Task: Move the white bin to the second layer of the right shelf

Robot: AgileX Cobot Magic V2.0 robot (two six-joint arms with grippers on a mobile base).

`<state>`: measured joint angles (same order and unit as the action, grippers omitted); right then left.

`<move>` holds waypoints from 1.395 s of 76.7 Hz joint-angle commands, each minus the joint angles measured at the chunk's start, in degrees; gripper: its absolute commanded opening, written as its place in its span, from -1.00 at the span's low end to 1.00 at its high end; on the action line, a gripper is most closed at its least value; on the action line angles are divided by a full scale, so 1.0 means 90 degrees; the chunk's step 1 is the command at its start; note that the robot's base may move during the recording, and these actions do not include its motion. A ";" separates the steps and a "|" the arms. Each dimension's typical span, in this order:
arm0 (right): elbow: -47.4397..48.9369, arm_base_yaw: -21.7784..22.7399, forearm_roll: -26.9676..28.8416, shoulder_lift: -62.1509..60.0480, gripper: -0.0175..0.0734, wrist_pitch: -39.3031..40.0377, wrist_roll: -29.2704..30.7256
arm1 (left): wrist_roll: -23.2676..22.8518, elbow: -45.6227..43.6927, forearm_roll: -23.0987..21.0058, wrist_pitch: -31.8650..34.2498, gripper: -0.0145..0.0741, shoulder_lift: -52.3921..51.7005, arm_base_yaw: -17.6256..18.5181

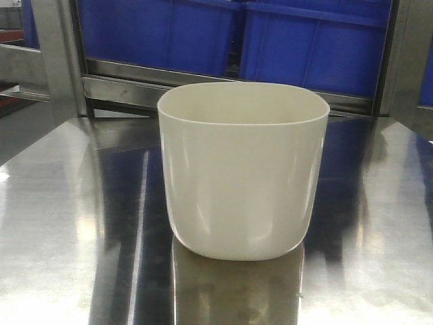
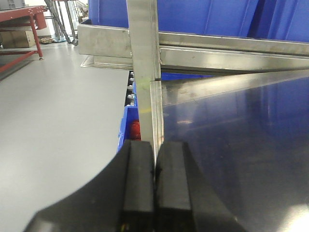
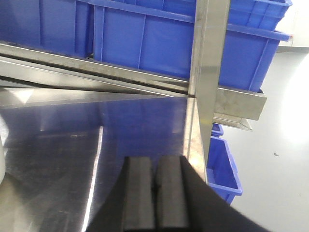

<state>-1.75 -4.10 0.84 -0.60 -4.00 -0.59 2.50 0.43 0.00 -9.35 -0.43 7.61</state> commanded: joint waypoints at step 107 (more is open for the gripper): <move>0.3764 -0.0594 -0.0694 0.4818 -0.50 -0.3133 -0.0993 | -0.0033 0.0234 0.0000 0.0545 -0.48 -0.0088 0.0047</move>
<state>26.84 -6.94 -1.06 38.73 -32.10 -4.72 2.50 0.43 0.00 -9.35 -0.43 7.61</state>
